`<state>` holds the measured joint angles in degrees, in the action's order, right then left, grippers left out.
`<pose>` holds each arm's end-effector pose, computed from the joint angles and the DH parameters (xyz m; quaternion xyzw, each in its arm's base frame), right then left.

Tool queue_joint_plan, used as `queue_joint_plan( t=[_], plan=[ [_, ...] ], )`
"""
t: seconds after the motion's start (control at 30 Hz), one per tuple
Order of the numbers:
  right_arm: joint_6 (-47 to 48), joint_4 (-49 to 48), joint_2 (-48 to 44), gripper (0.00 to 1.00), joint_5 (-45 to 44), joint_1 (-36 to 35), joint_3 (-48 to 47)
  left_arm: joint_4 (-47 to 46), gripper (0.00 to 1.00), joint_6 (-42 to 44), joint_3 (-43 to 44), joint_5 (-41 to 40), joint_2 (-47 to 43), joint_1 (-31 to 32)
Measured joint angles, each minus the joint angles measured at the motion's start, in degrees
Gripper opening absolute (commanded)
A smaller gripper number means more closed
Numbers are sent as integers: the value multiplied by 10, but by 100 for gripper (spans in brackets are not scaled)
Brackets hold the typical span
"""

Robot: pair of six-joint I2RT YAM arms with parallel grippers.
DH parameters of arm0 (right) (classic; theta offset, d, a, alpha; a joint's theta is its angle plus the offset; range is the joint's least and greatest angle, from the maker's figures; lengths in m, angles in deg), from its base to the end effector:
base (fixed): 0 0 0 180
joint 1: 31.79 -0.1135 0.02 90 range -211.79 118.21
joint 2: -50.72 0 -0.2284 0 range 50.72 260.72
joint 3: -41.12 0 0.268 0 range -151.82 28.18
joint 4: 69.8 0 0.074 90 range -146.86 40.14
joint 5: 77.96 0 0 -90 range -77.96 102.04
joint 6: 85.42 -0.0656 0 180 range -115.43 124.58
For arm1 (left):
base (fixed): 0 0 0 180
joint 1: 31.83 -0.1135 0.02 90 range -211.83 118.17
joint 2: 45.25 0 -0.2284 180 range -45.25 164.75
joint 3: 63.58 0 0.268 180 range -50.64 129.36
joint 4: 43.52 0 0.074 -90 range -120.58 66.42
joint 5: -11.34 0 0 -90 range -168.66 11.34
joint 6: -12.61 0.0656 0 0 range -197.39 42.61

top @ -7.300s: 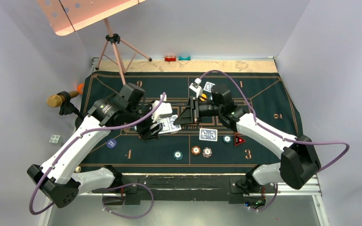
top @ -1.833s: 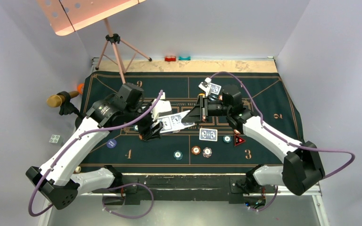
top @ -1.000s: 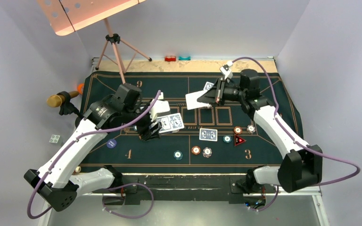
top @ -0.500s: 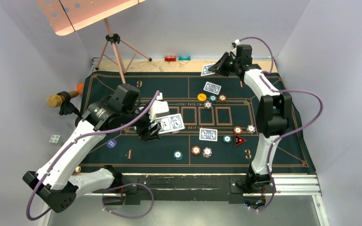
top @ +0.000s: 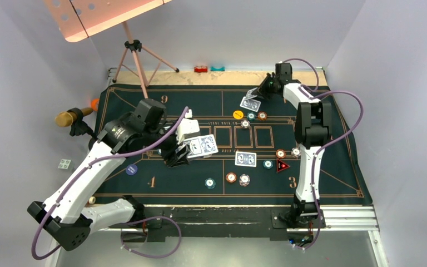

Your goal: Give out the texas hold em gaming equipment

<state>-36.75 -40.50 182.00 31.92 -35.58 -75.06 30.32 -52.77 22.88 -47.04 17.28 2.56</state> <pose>0.5238 0.0571 0.1204 0.2288 0.8813 0.2934 0.2914 0.1813 -0.1658 0.3255 0.5264 0.7407 -0.2831 0.3068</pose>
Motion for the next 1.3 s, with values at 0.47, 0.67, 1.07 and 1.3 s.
queue_joint_plan(
  t=[0.47,0.67,1.07,1.3],
  plan=[
    [25,75,6,52,-113,-3,-21,1,0,0,0,0,4,-2],
    [37,124,-11,57,-174,-3,-21,1,0,0,0,0,3,-2],
    [41,133,-279,92,-137,-22,101,0,0,0,0,-1,-2,-2],
    [45,49,-450,96,42,-159,242,0,0,0,0,0,-2,-2]
  ],
)
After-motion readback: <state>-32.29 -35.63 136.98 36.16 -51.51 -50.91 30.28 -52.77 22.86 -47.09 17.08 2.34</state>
